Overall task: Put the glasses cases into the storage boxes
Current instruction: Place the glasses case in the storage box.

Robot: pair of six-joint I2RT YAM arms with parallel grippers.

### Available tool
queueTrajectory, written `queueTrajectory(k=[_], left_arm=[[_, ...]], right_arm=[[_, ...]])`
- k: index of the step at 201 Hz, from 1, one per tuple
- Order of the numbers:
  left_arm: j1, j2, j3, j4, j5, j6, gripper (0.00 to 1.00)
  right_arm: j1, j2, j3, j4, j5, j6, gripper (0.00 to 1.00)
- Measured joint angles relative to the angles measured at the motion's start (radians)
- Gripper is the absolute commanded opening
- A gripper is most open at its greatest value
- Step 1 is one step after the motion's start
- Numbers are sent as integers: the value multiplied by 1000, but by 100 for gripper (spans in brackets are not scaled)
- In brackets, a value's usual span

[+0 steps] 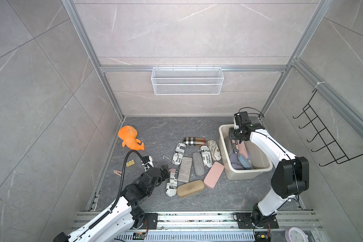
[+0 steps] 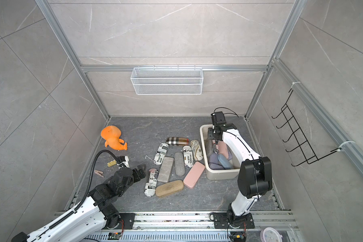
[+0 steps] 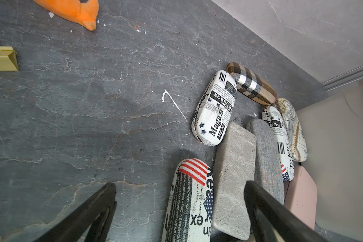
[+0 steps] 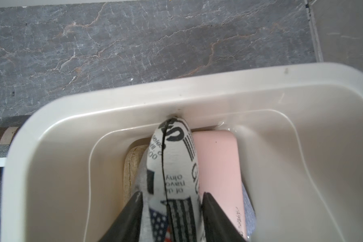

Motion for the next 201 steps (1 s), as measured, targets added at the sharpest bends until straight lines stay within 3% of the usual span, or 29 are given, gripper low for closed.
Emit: queueTrajectory(k=[42,96,111,144,164,201], left_arm=[[0,42,104,-42,0,17,99],[0,234,383,-220,-34,75,100],[0,286,436,-260,-35,84,94],[0,328,435,-274,40,94,82],[0,352,407,-275,105,94,80],[-13,472,399,-329,179,84,81]], right_arm=[[-1,-4,2,1,-20,13,56],[-1,-75,1,-19,-35,66,61],[-1,-101,0,-21,-45,76,58],[4,-157,-34,-18,-79,100,47],[22,-201,-90,-21,-91,116,46],[86,-290,-134,-32,-113,154,61]])
